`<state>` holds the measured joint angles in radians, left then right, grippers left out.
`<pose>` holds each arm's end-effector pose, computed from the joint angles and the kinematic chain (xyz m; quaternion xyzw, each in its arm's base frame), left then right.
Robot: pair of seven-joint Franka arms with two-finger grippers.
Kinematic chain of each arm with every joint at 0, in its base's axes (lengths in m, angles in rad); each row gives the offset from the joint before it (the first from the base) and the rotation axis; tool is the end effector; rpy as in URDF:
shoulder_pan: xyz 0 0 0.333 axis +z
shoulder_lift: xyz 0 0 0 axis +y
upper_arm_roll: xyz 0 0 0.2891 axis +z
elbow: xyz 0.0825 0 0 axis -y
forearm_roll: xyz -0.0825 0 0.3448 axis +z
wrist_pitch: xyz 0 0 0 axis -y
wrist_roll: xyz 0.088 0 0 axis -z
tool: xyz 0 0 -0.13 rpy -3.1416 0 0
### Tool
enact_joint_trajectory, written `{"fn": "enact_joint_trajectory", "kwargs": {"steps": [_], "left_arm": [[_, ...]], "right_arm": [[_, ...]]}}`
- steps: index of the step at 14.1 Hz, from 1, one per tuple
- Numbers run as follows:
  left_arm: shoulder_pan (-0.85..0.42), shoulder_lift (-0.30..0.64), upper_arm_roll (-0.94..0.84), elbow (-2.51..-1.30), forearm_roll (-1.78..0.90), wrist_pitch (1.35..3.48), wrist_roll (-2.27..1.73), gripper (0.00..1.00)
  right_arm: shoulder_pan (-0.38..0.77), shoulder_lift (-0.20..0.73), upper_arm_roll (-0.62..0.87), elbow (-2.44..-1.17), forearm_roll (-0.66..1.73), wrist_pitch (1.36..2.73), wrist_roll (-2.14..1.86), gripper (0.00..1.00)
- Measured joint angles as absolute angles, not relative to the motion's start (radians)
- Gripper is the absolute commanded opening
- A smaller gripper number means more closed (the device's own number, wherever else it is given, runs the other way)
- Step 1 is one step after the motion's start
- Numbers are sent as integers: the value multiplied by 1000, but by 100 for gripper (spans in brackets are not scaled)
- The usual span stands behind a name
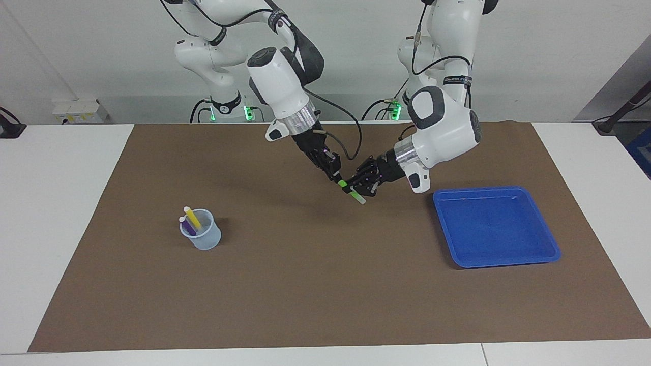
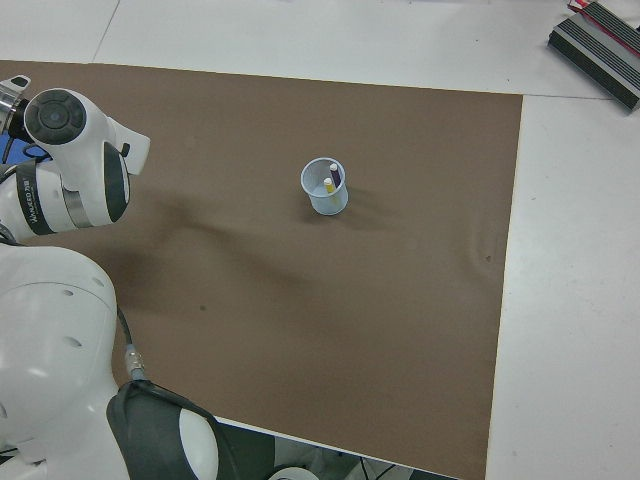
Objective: Transfer and insert pens with both arms
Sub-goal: 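Open the left gripper and pull the green pen away with the right gripper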
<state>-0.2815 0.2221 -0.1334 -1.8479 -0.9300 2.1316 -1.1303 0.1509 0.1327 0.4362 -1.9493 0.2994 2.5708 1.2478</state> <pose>0.5251 -0.2824 0.4048 0.7512 0.5244 -0.2609 0.3045 0.5034 0.3236 0.4454 -0.8670 0.4136 -0.0398 0.2749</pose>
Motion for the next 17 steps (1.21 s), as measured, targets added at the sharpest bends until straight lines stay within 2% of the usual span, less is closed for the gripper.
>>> {"fn": "enact_joint_trajectory", "kwargs": {"steps": [1, 2, 3, 12, 17], "left_arm": [[-282, 222, -133, -1848, -930, 2132, -1130, 44], [-281, 221, -133, -1848, -930, 2133, -1130, 86], [-281, 219, -131, -1846, -930, 2133, -1129, 100], [-271, 189, -121, -1834, -923, 2133, -1127, 100], [-241, 171, -118, -1765, -710, 2079, -1065, 100]], "right_arm": [[151, 133, 436, -1949, 299, 2571, 1248, 0], [151, 133, 436, -1950, 299, 2571, 1248, 0], [151, 134, 436, -1952, 299, 2571, 1248, 0], [127, 135, 430, -1945, 298, 2536, 1165, 0], [32, 81, 423, -1875, 202, 2242, 1019, 0]]}}
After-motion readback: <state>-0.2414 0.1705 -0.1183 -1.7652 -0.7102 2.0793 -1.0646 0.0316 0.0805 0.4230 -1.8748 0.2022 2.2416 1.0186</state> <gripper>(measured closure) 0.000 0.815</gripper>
